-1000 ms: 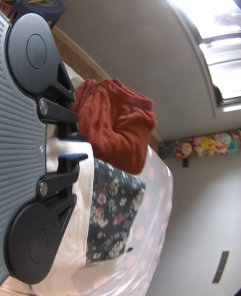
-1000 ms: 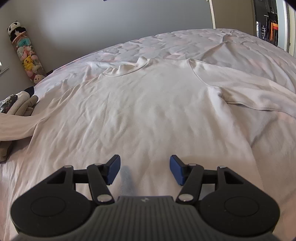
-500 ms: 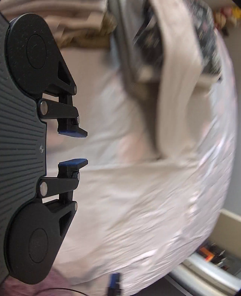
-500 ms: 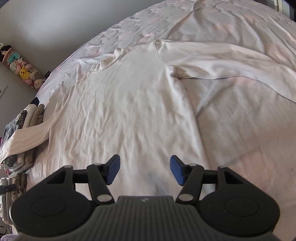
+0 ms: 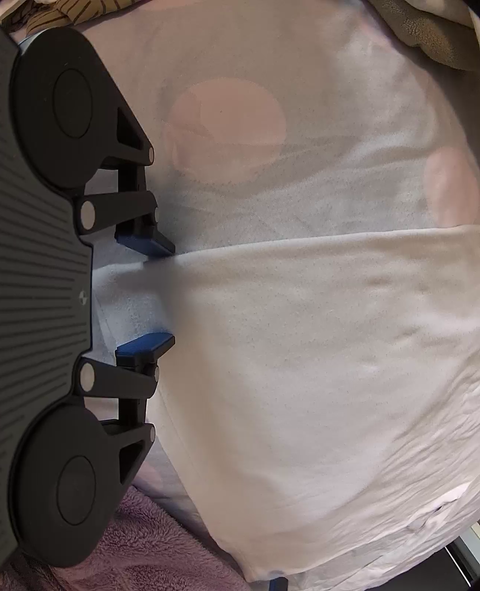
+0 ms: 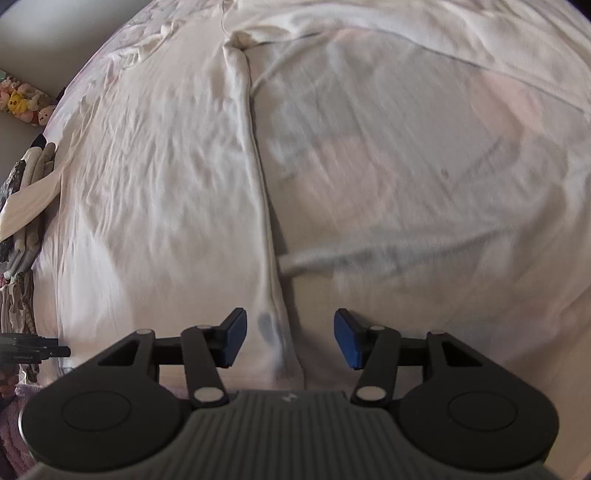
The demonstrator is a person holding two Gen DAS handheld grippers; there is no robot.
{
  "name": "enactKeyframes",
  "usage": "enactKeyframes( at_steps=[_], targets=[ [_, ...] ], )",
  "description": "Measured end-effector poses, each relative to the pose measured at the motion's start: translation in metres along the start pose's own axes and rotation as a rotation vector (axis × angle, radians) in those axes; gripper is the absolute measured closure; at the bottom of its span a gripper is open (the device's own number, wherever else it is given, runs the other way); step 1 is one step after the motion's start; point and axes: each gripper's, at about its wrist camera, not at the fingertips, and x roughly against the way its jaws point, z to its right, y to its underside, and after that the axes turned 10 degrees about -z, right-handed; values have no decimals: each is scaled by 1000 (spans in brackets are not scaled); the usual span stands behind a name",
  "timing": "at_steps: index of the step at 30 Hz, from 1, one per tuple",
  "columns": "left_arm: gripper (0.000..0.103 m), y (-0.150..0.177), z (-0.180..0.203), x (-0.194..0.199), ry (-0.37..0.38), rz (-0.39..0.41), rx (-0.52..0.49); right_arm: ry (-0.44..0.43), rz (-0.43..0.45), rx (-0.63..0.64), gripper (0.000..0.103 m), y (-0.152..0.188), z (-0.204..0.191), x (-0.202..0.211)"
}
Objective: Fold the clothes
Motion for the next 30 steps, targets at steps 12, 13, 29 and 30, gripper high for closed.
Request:
enactKeyframes(
  at_steps=[12,13,29,30],
  targets=[
    [99,45,12,69,84,186,-15,-191,164,4,98,17,-4,64],
    [99,46,8,82,105,214,-8,-205,186,1,98,17,-5,75],
    [99,19,-7,64,114,121,54,-182,176,-64,98,14,2,71],
    [99,17,-3,53,91,91,43,-167,151,-72,98,14,6,60]
  ],
)
